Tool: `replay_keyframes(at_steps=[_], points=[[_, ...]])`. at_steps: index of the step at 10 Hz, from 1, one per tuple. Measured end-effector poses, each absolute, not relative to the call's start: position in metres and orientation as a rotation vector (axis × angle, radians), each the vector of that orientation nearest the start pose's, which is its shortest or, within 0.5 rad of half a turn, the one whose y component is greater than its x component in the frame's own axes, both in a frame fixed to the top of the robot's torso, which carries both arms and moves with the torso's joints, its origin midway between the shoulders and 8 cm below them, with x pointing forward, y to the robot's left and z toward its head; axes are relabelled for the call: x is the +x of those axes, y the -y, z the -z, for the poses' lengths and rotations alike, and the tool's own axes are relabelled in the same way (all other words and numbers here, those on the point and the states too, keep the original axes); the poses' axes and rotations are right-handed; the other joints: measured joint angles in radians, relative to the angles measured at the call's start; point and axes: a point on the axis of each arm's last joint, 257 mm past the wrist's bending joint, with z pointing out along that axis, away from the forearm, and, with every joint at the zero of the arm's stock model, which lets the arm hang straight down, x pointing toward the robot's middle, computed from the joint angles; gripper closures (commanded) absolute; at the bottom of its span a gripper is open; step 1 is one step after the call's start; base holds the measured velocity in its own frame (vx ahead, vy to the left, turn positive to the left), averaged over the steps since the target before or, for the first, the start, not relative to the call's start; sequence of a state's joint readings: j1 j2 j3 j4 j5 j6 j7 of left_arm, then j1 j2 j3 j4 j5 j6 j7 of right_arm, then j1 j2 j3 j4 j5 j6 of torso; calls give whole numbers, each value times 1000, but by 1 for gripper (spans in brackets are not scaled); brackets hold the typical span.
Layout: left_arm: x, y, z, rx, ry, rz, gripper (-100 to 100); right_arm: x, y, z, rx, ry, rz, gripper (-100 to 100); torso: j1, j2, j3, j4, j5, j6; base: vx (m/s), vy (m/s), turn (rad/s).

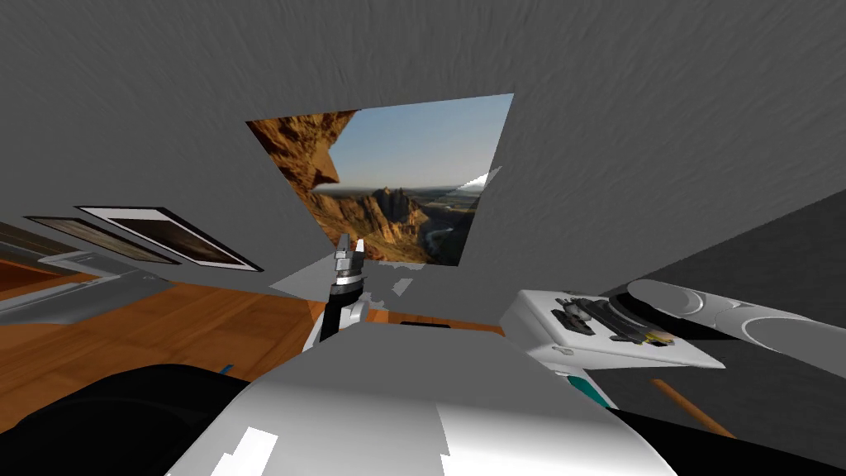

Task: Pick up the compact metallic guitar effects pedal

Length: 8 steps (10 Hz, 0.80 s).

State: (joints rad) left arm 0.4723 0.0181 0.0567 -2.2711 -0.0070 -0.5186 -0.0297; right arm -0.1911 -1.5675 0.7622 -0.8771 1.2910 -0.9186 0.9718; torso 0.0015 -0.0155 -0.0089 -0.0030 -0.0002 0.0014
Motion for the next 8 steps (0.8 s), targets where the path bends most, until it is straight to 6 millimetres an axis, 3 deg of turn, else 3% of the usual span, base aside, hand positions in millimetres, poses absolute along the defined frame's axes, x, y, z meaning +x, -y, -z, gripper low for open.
replay_keyframes(at_steps=[4, 6, 7, 8], points=[[341, -292, -34, -594, -609, 1232, 0, 194, 737, 287, -2728, -1905, 248, -100, -4, 9, 5, 2, -1, 1, 54, 33, 58], [341, -292, -34, -594, -609, 1232, 0, 165, 743, 292, -2797, -1911, 179, -100, -3, 8, 5, 2, -1, 1, 34, 31, 48], [341, -292, -34, -594, -609, 1232, 0, 164, 743, 292, -2802, -1908, 174, 0, -4, 9, 5, 2, -1, 1, 0, 0, 0], [341, -292, -34, -594, -609, 1232, 0, 164, 743, 292, -2802, -1908, 175, -100, -5, 10, 6, 3, -1, 1, -11, -12, 33]])
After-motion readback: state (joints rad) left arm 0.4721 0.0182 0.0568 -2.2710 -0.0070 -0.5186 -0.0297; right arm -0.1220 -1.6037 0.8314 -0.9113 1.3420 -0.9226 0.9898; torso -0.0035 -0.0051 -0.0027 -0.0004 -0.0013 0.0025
